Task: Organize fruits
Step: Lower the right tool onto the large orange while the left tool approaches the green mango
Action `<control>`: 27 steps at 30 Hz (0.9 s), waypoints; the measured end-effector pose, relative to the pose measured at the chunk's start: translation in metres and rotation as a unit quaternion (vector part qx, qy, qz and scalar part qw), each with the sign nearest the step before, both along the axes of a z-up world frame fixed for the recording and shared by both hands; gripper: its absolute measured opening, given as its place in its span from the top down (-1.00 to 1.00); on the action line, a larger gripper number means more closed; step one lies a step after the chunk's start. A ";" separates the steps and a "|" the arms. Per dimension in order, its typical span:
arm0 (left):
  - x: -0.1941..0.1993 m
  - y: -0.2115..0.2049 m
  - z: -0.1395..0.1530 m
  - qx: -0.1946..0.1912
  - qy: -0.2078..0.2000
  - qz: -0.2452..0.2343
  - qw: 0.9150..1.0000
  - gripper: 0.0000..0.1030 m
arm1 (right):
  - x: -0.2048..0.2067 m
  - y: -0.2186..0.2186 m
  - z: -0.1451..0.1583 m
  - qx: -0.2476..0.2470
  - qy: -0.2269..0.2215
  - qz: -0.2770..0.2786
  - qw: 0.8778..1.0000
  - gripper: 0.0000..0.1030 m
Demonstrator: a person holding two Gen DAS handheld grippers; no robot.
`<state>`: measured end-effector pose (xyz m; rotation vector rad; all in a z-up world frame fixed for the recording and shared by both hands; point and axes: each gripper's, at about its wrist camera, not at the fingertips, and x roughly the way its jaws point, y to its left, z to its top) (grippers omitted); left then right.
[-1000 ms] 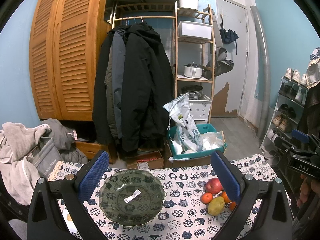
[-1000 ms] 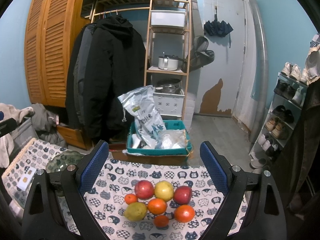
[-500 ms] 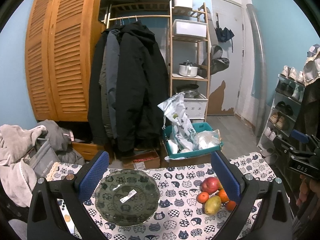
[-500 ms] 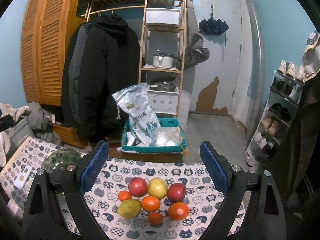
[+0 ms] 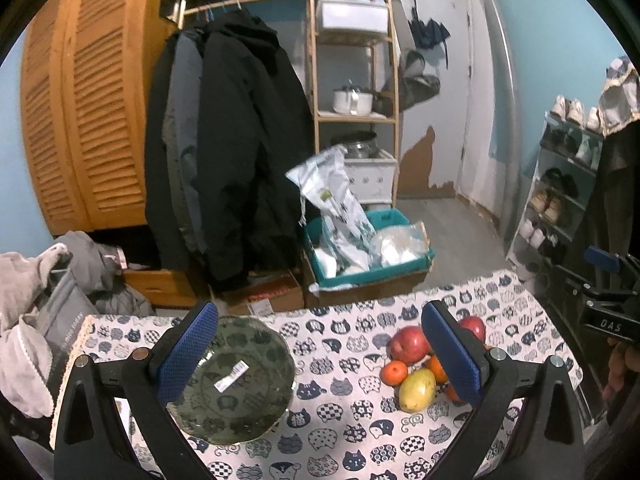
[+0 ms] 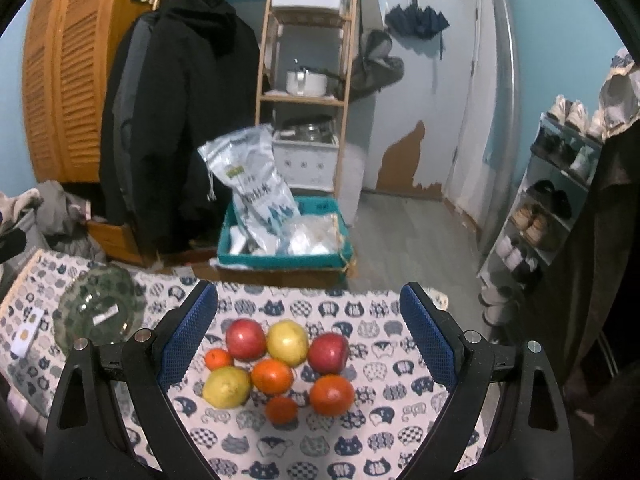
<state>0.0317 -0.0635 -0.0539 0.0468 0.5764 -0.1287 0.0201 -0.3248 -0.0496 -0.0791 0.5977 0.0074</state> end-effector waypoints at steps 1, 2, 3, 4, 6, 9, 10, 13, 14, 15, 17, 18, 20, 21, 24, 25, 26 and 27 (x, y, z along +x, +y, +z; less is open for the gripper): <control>0.003 -0.004 -0.005 0.002 0.006 -0.002 1.000 -0.99 | 0.001 -0.002 -0.004 -0.001 0.007 -0.001 1.000 -0.77; 0.003 -0.002 -0.004 0.002 0.005 -0.002 1.000 -0.99 | 0.001 -0.003 -0.008 -0.002 0.013 -0.002 1.000 -0.77; 0.008 -0.009 -0.014 0.004 0.018 -0.006 1.000 -0.99 | 0.003 -0.005 -0.012 -0.003 0.018 -0.004 1.000 -0.77; 0.011 -0.011 -0.018 0.003 0.026 -0.008 1.000 -0.99 | 0.003 -0.005 -0.015 -0.005 0.021 -0.006 1.000 -0.77; 0.014 -0.012 -0.023 0.000 0.035 -0.011 0.999 -0.99 | 0.005 -0.008 -0.025 -0.008 0.035 -0.009 0.999 -0.77; 0.019 -0.017 -0.034 0.000 0.052 -0.016 0.999 -0.99 | 0.010 -0.014 -0.038 -0.003 0.057 -0.011 0.998 -0.77; 0.022 -0.022 -0.040 0.007 0.058 -0.018 0.998 -0.99 | 0.012 -0.015 -0.043 -0.001 0.066 -0.013 0.998 -0.76; 0.029 -0.029 -0.053 0.020 0.072 -0.025 0.997 -0.99 | 0.019 -0.022 -0.056 0.007 0.087 -0.019 0.996 -0.77; 0.029 -0.030 -0.054 0.022 0.074 -0.026 0.997 -0.99 | 0.021 -0.024 -0.060 0.009 0.094 -0.021 0.995 -0.76; 0.033 -0.035 -0.062 0.029 0.087 -0.029 0.995 -0.99 | 0.022 -0.026 -0.065 0.010 0.102 -0.023 0.995 -0.76; 0.034 -0.041 -0.068 0.030 0.093 -0.033 0.995 -0.99 | 0.026 -0.028 -0.073 0.012 0.113 -0.025 0.993 -0.76; 0.035 -0.045 -0.074 0.032 0.099 -0.036 0.994 -0.99 | 0.028 -0.029 -0.079 0.011 0.122 -0.027 0.992 -0.76; 0.038 -0.052 -0.085 0.035 0.113 -0.042 0.992 -0.99 | 0.032 -0.030 -0.088 0.010 0.136 -0.029 0.990 -0.76; 0.040 -0.057 -0.090 0.035 0.120 -0.044 0.991 -0.99 | 0.034 -0.031 -0.094 0.010 0.144 -0.030 0.989 -0.76; 0.048 -0.065 -0.106 0.035 0.142 -0.050 0.988 -0.99 | 0.040 -0.035 -0.111 0.012 0.168 -0.032 0.985 -0.76; 0.050 -0.067 -0.111 0.034 0.148 -0.051 0.987 -0.99 | 0.042 -0.035 -0.116 0.011 0.175 -0.033 0.984 -0.76; 0.052 -0.067 -0.114 0.034 0.150 -0.051 0.987 -0.99 | 0.044 -0.036 -0.121 0.009 0.182 -0.034 0.983 -0.76; 0.054 -0.069 -0.119 0.034 0.157 -0.052 0.986 -0.99 | 0.046 -0.037 -0.126 0.008 0.188 -0.036 0.982 -0.76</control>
